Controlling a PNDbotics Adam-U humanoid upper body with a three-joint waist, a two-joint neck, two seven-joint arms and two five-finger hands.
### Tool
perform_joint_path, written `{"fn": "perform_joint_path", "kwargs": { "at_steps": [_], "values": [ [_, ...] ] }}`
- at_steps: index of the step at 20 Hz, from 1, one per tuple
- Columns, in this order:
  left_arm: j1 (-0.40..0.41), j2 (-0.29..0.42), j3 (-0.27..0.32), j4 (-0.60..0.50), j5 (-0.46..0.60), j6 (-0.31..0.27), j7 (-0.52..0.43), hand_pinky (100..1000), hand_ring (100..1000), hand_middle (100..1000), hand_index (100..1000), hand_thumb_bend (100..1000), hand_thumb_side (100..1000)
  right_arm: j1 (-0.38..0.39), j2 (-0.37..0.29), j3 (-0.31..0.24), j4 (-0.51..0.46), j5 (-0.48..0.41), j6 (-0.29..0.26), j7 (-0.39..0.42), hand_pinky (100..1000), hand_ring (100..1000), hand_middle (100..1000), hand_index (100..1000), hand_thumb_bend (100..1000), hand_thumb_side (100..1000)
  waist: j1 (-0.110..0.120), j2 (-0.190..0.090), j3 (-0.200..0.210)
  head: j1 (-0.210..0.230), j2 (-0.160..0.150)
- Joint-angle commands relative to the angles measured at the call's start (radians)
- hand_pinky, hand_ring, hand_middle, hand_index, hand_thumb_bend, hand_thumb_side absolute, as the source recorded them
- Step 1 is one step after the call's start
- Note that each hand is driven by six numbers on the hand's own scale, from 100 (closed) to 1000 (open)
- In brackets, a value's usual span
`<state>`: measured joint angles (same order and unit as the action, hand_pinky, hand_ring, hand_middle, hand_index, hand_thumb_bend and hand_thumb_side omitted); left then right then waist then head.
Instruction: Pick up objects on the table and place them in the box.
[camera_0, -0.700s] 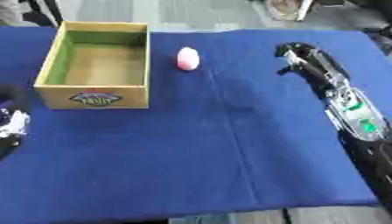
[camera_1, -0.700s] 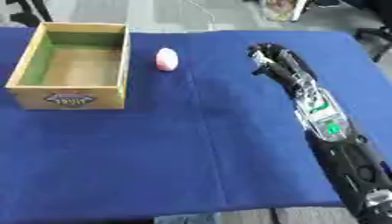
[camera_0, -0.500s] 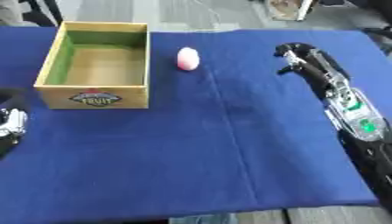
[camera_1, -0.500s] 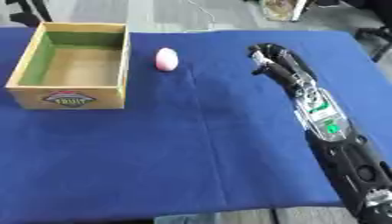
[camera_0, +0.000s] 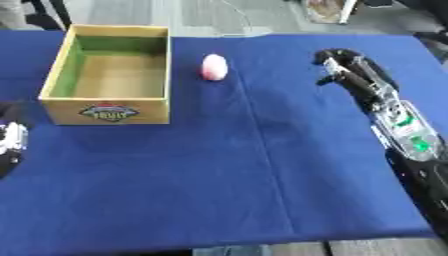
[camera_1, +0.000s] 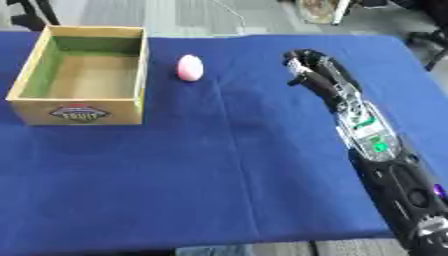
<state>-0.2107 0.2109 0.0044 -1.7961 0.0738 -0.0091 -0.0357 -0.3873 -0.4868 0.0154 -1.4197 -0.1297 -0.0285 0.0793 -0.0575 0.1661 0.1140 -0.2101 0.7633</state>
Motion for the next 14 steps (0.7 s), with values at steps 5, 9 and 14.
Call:
{"fn": "perform_joint_path", "kwargs": {
  "at_steps": [5,9,14],
  "values": [
    [-0.012,0.017,-0.001,-0.024,-0.004,-0.012,-0.025,641,780,548,674,272,100,-0.07,-0.076,0.029,-0.017,0.03,-0.014,0.029,633,928,698,779,100,436,-0.001,-0.013,0.014,-0.006,-0.01],
    [-0.018,0.018,-0.007,-0.025,-0.001,-0.018,-0.038,642,781,550,680,365,100,-0.136,-0.108,0.066,0.016,0.07,-0.029,0.071,646,937,724,802,100,361,-0.004,-0.009,0.029,-0.016,-0.014],
    [-0.028,0.019,-0.019,-0.026,0.002,-0.022,-0.055,643,782,550,682,358,100,-0.241,-0.116,0.109,0.105,0.143,-0.07,0.141,686,993,785,851,100,299,-0.007,-0.005,0.062,-0.028,-0.021]
  ]
}}
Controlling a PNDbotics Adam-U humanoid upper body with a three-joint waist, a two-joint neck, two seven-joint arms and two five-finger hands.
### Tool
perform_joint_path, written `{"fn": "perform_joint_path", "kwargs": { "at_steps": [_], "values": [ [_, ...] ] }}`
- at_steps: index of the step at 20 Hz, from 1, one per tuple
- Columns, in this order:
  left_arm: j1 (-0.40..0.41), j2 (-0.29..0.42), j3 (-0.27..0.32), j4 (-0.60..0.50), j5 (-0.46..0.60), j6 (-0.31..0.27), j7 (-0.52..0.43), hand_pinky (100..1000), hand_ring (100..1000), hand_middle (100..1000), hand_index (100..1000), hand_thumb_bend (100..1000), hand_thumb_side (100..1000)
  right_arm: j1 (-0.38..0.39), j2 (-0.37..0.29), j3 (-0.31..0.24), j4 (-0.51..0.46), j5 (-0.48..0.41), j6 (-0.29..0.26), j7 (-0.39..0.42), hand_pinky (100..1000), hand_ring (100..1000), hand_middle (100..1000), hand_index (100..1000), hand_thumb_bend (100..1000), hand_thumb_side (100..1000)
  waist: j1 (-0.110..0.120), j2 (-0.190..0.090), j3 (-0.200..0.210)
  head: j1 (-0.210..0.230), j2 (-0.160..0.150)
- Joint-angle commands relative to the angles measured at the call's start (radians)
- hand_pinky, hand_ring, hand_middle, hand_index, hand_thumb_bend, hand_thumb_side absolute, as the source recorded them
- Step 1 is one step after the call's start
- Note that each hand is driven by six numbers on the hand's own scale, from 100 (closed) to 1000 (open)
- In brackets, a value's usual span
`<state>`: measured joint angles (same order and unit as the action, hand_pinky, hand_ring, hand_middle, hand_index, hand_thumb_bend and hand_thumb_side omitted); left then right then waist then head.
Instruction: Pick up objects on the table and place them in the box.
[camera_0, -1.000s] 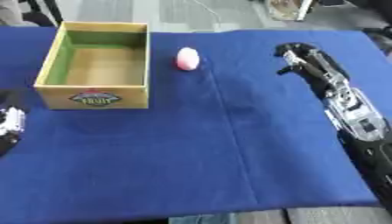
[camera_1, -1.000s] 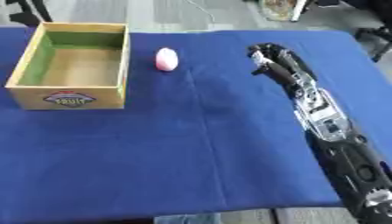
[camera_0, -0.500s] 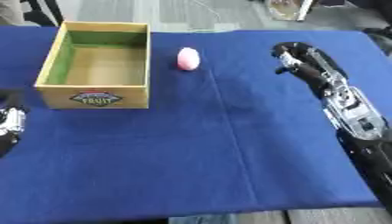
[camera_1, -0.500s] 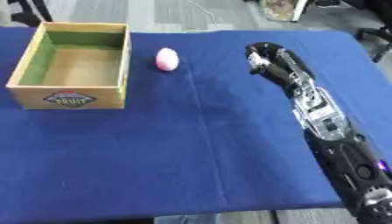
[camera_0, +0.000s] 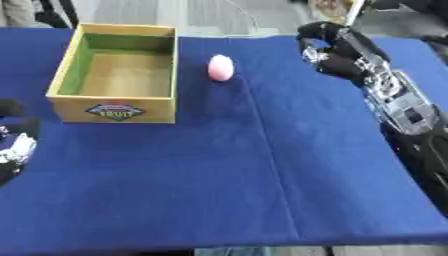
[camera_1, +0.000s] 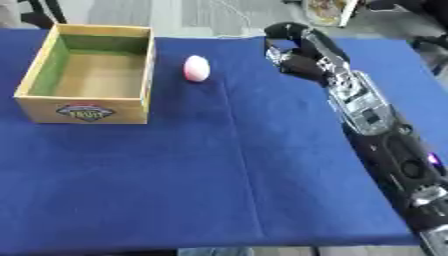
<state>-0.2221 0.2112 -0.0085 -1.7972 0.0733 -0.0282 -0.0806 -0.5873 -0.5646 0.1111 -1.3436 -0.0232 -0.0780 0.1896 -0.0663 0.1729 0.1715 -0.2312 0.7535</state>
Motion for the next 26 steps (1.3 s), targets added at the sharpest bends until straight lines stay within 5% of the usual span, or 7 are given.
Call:
{"fn": "perform_joint_path", "kwargs": {
  "at_steps": [1,9,15,26],
  "values": [
    [-0.019,0.019,-0.009,-0.025,0.003,-0.003,-0.013,643,782,550,682,356,100,-0.064,-0.038,0.024,0.051,0.052,-0.032,0.046,698,1000,797,860,100,256,0.002,-0.011,0.011,-0.011,-0.014],
    [-0.044,0.017,-0.035,-0.028,0.017,-0.001,-0.038,643,781,550,682,349,100,-0.226,-0.008,0.067,0.258,0.181,-0.06,0.09,744,1000,835,875,100,231,-0.004,-0.008,0.086,-0.053,-0.029],
    [-0.064,0.015,-0.047,-0.033,0.025,0.0,-0.051,643,781,550,682,347,100,-0.287,0.019,0.093,0.41,0.284,-0.119,0.038,990,1000,894,891,100,253,-0.009,0.0,0.136,-0.079,-0.043],
    [-0.079,0.007,-0.058,-0.039,0.028,0.001,-0.063,644,782,549,682,341,100,-0.305,0.042,0.107,0.501,0.475,-0.108,-0.105,1000,1000,919,903,100,297,-0.006,0.023,0.178,-0.099,-0.058]
  ]
}}
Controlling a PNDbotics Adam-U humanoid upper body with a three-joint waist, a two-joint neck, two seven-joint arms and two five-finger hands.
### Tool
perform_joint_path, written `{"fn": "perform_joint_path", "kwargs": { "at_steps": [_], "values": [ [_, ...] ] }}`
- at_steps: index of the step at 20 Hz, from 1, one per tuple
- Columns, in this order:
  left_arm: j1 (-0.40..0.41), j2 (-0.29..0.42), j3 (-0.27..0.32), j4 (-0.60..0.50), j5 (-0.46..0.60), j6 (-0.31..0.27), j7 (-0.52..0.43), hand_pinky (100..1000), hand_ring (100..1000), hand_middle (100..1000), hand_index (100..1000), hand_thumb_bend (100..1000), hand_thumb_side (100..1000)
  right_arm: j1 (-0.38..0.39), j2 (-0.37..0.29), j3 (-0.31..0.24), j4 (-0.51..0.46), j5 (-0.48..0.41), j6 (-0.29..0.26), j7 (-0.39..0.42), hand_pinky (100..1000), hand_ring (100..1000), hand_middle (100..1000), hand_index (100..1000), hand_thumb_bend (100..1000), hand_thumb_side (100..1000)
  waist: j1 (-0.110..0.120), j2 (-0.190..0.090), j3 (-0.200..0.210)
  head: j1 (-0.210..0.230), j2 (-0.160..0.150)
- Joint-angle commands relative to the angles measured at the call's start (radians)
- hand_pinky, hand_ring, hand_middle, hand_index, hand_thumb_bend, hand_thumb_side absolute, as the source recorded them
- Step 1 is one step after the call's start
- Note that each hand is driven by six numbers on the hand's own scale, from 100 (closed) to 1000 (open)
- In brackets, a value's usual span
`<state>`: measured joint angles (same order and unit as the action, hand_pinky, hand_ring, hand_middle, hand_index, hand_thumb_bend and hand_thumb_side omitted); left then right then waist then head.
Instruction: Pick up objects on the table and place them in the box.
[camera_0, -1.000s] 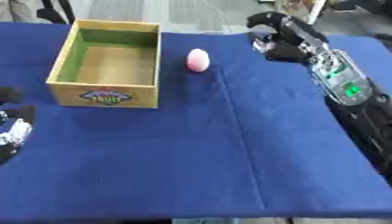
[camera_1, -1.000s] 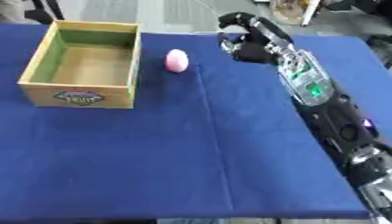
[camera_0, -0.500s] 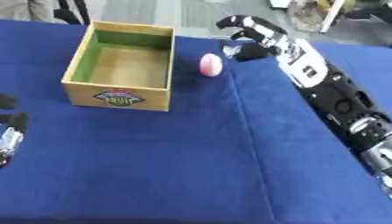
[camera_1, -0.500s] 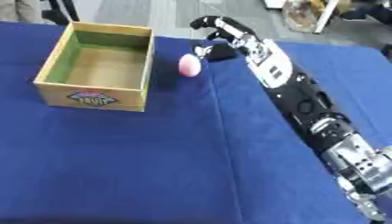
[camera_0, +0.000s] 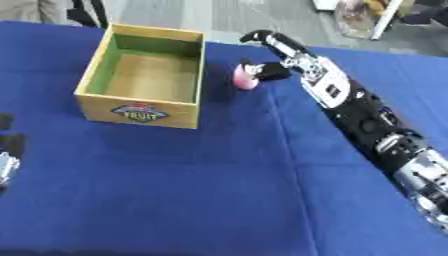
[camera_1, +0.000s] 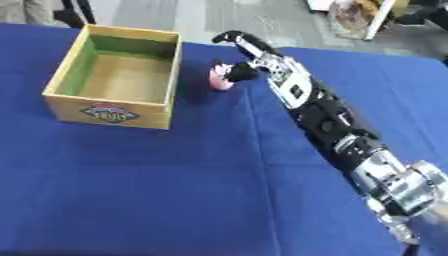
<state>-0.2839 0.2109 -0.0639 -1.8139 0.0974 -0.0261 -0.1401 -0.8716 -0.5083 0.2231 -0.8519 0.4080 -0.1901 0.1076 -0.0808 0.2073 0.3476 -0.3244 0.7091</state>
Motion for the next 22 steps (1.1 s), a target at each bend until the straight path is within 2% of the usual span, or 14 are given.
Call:
{"fn": "perform_joint_path", "kwargs": {
  "at_steps": [1,9,12,13,14,17,18,22],
  "values": [
    [-0.017,0.007,-0.003,-0.022,0.004,-0.001,-0.004,644,782,549,682,340,100,-0.02,-0.01,-0.007,0.019,0.063,0.005,-0.027,1000,1000,919,904,100,301,0.01,-0.01,0.003,-0.007,-0.014],
    [-0.018,0.003,-0.005,-0.025,0.002,-0.002,-0.008,644,782,548,682,339,100,-0.013,0.023,-0.036,0.075,0.224,-0.006,-0.036,1000,1000,914,906,100,320,0.017,0.002,0.004,-0.009,-0.018],
    [-0.018,0.003,-0.005,-0.025,0.002,-0.002,-0.008,644,782,548,682,338,100,-0.012,0.034,-0.05,0.089,0.285,-0.012,-0.039,983,1000,881,895,100,323,0.019,0.004,0.003,-0.008,-0.02],
    [-0.018,0.002,-0.005,-0.025,0.002,-0.002,-0.009,644,782,548,682,337,100,-0.011,0.038,-0.055,0.092,0.304,-0.014,-0.043,945,1000,868,891,100,319,0.02,0.005,0.003,-0.008,-0.021],
    [-0.018,0.002,-0.005,-0.025,0.002,-0.002,-0.009,644,782,548,682,332,100,-0.011,0.041,-0.061,0.096,0.323,-0.015,-0.048,854,938,829,873,100,314,0.02,0.006,0.003,-0.008,-0.021],
    [-0.018,0.001,-0.006,-0.025,0.002,-0.002,-0.008,644,782,547,682,324,100,-0.011,0.049,-0.076,0.101,0.376,-0.018,-0.081,690,807,750,823,100,288,0.022,0.008,0.002,-0.008,-0.023],
    [-0.018,0.001,-0.006,-0.025,0.002,-0.001,-0.008,644,782,547,682,324,100,-0.012,0.051,-0.081,0.1,0.394,-0.019,-0.094,598,727,671,766,100,272,0.023,0.008,0.001,-0.008,-0.023],
    [-0.017,0.001,-0.007,-0.025,0.003,0.0,-0.007,644,782,547,682,312,100,-0.011,0.054,-0.099,0.084,0.433,-0.029,-0.163,420,560,484,592,100,239,0.024,0.007,-0.003,-0.007,-0.023]
  ]
}}
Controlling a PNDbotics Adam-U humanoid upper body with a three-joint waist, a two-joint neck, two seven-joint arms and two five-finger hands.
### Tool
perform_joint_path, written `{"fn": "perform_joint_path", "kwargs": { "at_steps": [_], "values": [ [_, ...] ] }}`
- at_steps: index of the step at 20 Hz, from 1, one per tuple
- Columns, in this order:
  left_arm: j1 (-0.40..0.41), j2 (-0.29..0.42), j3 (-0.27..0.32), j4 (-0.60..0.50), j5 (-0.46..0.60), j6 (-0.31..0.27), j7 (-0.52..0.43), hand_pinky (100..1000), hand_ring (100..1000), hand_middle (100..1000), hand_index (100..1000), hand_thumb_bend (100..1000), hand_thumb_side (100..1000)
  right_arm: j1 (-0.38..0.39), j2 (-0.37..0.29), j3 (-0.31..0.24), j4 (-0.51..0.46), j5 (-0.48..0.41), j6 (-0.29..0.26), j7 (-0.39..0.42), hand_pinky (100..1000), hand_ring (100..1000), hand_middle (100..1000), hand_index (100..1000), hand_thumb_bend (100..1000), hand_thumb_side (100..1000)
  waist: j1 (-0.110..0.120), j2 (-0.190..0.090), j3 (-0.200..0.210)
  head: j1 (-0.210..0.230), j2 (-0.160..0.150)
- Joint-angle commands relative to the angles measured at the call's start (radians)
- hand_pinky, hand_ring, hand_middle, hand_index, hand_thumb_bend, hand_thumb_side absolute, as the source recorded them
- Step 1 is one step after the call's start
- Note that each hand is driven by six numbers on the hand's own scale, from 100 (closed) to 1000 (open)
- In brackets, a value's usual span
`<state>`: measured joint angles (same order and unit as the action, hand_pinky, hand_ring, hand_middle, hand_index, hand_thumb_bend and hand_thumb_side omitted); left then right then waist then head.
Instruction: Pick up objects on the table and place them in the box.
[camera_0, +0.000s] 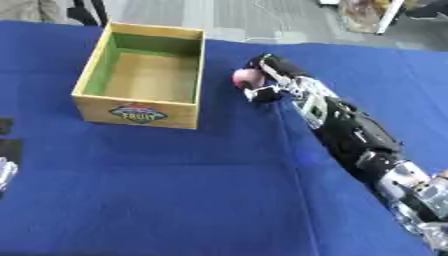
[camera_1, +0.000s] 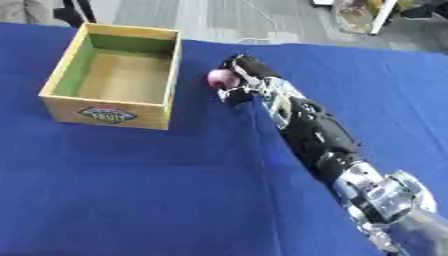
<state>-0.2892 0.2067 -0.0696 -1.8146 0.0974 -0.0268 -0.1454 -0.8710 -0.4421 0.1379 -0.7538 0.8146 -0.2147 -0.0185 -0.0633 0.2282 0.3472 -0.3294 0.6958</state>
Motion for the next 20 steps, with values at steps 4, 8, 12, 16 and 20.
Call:
{"fn": "perform_joint_path", "kwargs": {
  "at_steps": [4,8,12,16,20],
  "values": [
    [-0.011,0.006,-0.001,-0.024,0.004,0.001,0.0,644,782,547,682,306,100,-0.01,-0.017,-0.022,-0.051,0.009,-0.02,-0.112,300,478,360,460,100,206,0.008,-0.018,-0.008,-0.001,-0.009],
    [-0.01,0.007,0.0,-0.023,0.006,0.002,0.0,645,782,547,682,306,100,-0.014,-0.027,-0.002,-0.12,-0.035,-0.046,-0.177,294,474,352,454,100,198,0.007,-0.026,-0.016,0.002,-0.005],
    [-0.01,0.008,-0.001,-0.024,0.009,0.001,-0.001,645,782,548,682,306,100,-0.038,-0.039,0.018,-0.197,-0.097,-0.054,-0.176,294,471,350,453,100,198,0.007,-0.034,-0.013,0.001,-0.005],
    [-0.016,0.009,-0.006,-0.025,0.015,0.001,-0.005,645,782,548,683,308,100,-0.067,-0.042,0.034,-0.252,-0.153,-0.048,-0.142,295,470,350,454,100,200,0.003,-0.041,0.013,-0.012,-0.011],
    [-0.03,0.006,-0.018,-0.028,0.024,0.003,-0.016,645,781,547,682,312,100,-0.094,-0.031,0.048,-0.263,-0.173,-0.043,-0.095,305,480,355,458,100,198,-0.001,-0.044,0.06,-0.031,-0.021]
  ]
}}
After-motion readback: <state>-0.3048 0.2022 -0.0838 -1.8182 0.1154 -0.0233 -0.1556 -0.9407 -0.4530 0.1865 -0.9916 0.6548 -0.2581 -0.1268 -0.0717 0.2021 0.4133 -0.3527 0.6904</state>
